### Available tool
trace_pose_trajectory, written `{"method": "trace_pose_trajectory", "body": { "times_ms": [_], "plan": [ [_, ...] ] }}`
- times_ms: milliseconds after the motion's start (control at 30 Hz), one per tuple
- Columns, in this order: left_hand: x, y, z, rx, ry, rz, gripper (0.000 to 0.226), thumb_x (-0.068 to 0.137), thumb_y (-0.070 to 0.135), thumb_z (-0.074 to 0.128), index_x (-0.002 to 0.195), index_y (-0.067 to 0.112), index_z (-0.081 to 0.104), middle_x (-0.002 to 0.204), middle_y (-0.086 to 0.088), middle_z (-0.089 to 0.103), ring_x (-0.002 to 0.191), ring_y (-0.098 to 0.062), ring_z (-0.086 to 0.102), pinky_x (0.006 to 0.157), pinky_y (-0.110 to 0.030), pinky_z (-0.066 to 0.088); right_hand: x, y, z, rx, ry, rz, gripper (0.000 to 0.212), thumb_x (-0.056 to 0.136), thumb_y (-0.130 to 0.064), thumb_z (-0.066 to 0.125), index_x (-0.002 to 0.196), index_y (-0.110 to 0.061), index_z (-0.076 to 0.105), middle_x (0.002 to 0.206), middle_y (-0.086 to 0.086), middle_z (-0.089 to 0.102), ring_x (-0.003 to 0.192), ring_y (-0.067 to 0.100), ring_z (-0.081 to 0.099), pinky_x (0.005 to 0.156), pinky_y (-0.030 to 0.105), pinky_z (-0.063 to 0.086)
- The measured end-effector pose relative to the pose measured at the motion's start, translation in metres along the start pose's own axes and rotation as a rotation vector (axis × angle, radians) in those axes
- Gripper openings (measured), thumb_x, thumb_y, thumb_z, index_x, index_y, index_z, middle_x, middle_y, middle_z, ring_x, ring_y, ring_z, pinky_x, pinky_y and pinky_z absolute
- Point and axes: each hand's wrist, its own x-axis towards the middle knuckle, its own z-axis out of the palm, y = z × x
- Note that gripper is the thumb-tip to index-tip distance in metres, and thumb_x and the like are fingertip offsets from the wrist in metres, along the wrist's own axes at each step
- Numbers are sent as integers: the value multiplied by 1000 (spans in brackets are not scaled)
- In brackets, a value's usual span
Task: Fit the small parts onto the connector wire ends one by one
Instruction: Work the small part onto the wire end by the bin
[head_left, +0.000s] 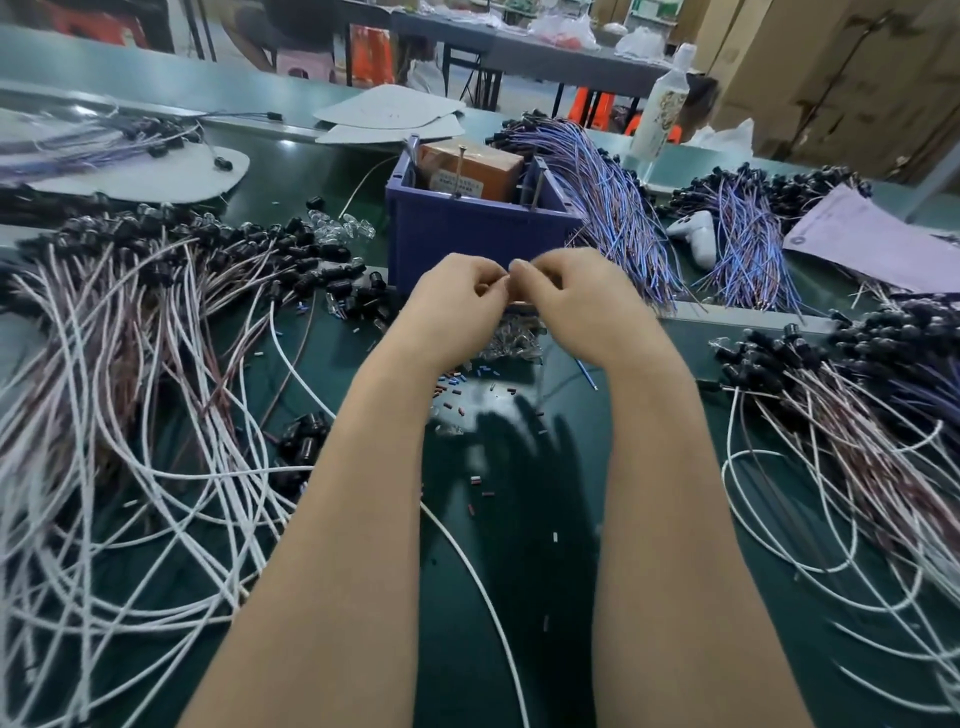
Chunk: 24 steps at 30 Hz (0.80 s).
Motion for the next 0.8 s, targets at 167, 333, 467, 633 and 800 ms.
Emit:
{"method": "trace_pose_trajectory", "body": {
  "times_ms": [167, 333, 467, 633, 800],
  "plan": [
    [0, -6, 2, -22, 26, -66, 25, 99, 24, 48, 90, 17, 70, 52, 9, 46, 42, -2, 39, 41, -11, 29, 1, 18, -3, 32, -78, 62, 15, 93, -34, 58, 95, -21, 63, 79, -6, 58, 78, 14, 53, 60, 24, 36],
    [3, -9, -3, -102, 83, -153, 29, 100, 22, 45, 88, 13, 69, 64, 5, 57, 54, -7, 47, 51, -19, 36, 4, 24, 3, 135, 80, 86, 17, 91, -36, 60, 87, -20, 56, 72, -13, 51, 67, 0, 47, 57, 16, 33],
    [3, -14, -7, -32, 66, -194, 29, 100, 23, 45, 86, 13, 68, 61, 7, 55, 52, -5, 44, 47, -16, 36, 6, 35, 4, 158, 368, 236, 19, 88, -32, 64, 86, -14, 59, 77, -4, 57, 78, 16, 54, 70, 23, 35],
    [2, -15, -8, -19, 26, -176, 37, 101, 23, 43, 69, 19, 62, 61, 3, 50, 53, -10, 42, 52, -24, 34, 6, 45, 7, 158, 348, 337, 20, 92, -32, 59, 90, -11, 60, 80, -1, 55, 82, 19, 53, 70, 23, 34],
    [3, -14, -1, -203, 32, -252, 34, 101, 17, 40, 74, 13, 59, 66, 0, 61, 50, -5, 51, 51, -18, 42, 7, 46, 11, 120, 206, 314, 13, 92, -29, 57, 87, -18, 61, 77, -1, 56, 81, 18, 51, 69, 21, 33]
  ]
}}
